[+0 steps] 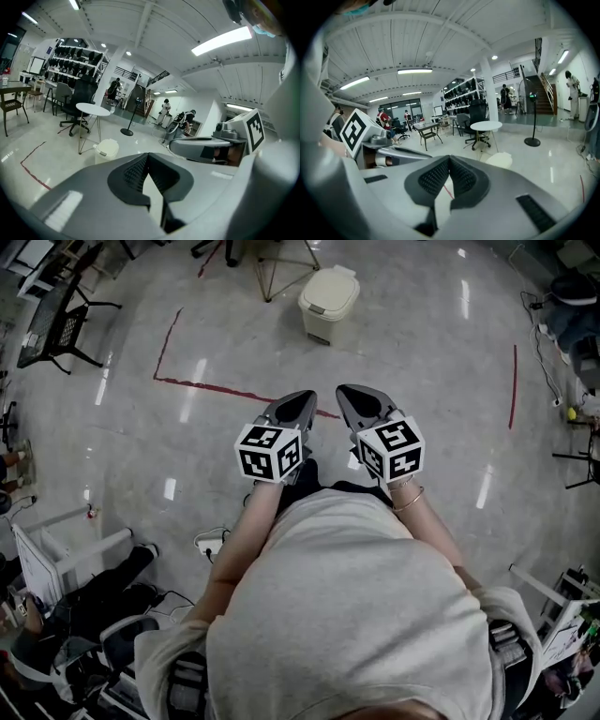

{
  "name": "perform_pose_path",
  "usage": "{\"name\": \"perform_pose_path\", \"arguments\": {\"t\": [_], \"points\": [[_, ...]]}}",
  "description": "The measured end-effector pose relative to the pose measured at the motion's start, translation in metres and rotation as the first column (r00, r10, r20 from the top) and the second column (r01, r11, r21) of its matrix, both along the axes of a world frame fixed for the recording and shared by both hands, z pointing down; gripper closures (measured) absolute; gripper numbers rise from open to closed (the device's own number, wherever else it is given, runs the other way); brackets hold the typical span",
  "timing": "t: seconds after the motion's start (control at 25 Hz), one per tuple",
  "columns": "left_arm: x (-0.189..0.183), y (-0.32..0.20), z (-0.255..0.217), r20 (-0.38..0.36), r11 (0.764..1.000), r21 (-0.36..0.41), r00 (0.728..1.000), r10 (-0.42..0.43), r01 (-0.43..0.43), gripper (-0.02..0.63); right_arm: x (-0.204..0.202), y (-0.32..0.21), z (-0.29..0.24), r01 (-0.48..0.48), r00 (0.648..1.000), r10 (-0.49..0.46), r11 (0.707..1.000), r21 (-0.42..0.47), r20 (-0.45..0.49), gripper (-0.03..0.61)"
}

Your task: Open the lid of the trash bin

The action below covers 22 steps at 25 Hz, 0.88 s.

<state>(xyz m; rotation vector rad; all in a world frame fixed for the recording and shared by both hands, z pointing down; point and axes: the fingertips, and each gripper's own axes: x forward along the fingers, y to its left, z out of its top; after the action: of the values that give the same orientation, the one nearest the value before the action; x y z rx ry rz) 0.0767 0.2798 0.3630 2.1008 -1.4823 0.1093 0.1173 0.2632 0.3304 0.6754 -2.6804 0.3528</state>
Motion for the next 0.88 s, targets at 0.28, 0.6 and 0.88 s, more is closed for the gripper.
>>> {"name": "perform_pose_path", "arguments": {"t": [0.28, 0.6, 0.88], "points": [[-0.072, -0.043, -0.003, 0.001, 0.999, 0.020, 1.000, 0.026, -0.026, 0.604, -0.068, -0.036, 0.010, -0.040, 0.999, 0.040, 0.999, -0.020, -0.008, 0.571], [-0.112, -0.067, 0.007, -0.081, 0.998, -0.032, 0.996, 0.048, -0.051, 0.604, -0.105, -0.065, 0.010, -0.082, 0.996, 0.081, 0.996, -0.044, -0.033, 0.571], [-0.131, -0.090, 0.017, -0.110, 0.997, -0.060, 0.993, 0.040, -0.047, 0.604, -0.122, -0.087, 0.010, -0.070, 0.997, 0.068, 0.997, -0.042, -0.046, 0.571]]}}
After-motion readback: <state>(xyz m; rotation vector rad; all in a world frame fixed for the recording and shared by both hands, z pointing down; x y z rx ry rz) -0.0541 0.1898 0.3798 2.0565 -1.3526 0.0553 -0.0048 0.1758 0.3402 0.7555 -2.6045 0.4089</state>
